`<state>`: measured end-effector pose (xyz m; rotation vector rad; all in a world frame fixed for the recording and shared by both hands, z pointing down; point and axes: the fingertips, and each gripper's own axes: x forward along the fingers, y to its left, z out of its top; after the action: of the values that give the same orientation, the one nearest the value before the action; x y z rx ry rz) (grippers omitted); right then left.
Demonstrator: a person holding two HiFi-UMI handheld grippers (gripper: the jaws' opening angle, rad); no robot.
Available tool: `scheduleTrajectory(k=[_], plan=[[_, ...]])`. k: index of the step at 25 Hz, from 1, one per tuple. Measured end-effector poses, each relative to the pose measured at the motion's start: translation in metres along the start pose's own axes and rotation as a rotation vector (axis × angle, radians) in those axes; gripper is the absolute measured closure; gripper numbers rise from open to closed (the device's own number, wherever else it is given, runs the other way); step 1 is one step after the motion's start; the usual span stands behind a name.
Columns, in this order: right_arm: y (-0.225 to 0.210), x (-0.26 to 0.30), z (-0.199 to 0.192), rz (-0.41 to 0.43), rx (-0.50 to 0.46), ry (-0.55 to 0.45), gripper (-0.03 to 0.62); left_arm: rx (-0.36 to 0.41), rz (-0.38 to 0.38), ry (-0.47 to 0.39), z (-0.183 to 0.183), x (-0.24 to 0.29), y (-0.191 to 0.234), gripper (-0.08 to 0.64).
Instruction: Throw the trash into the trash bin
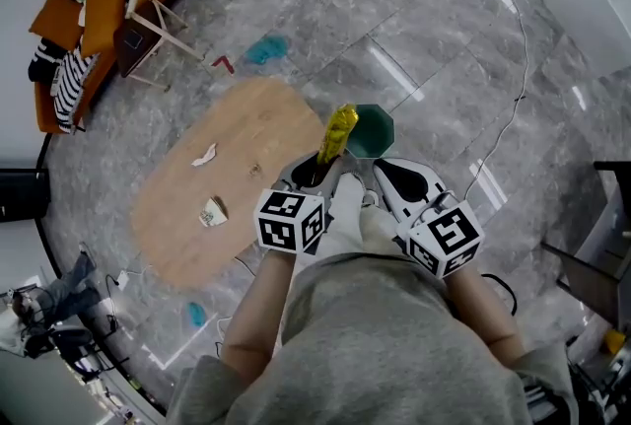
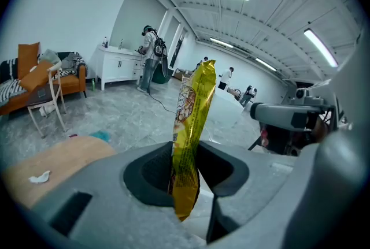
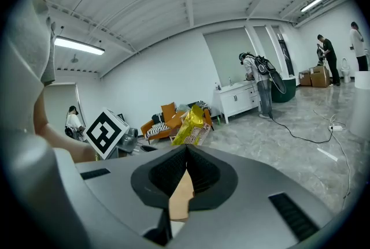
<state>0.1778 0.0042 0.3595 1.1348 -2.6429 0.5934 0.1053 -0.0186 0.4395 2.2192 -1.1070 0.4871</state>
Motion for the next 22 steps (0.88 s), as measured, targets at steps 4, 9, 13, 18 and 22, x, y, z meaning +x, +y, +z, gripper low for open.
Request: scheduleTrajectory(k=[4,9,13,18,22], plan=[[-0.006,0.003,-0.008,-0.014,0.026,0.002,0.584,0.002,-0.008,0.028,-0.008,0.009,0.005,0.434],[-0.018,0.009,-0.023,-0.03,0.055,0.02,0.584,0.002,-0.015,0.05,-0.017,0.026,0.01,0.434],[-0.028,0.017,-0.037,-0.049,0.074,0.042,0.584,-0.009,-0.027,0.062,-0.025,0.041,0.017,0.434],[-0.04,0.026,-0.055,-0.067,0.098,0.056,0.584,-0.018,-0.045,0.074,-0.037,0.063,0.022,0.434],[-0.047,0.034,-0.065,-0.069,0.111,0.061,0.584,-0.025,-0.052,0.088,-0.046,0.08,0.03,0.434]])
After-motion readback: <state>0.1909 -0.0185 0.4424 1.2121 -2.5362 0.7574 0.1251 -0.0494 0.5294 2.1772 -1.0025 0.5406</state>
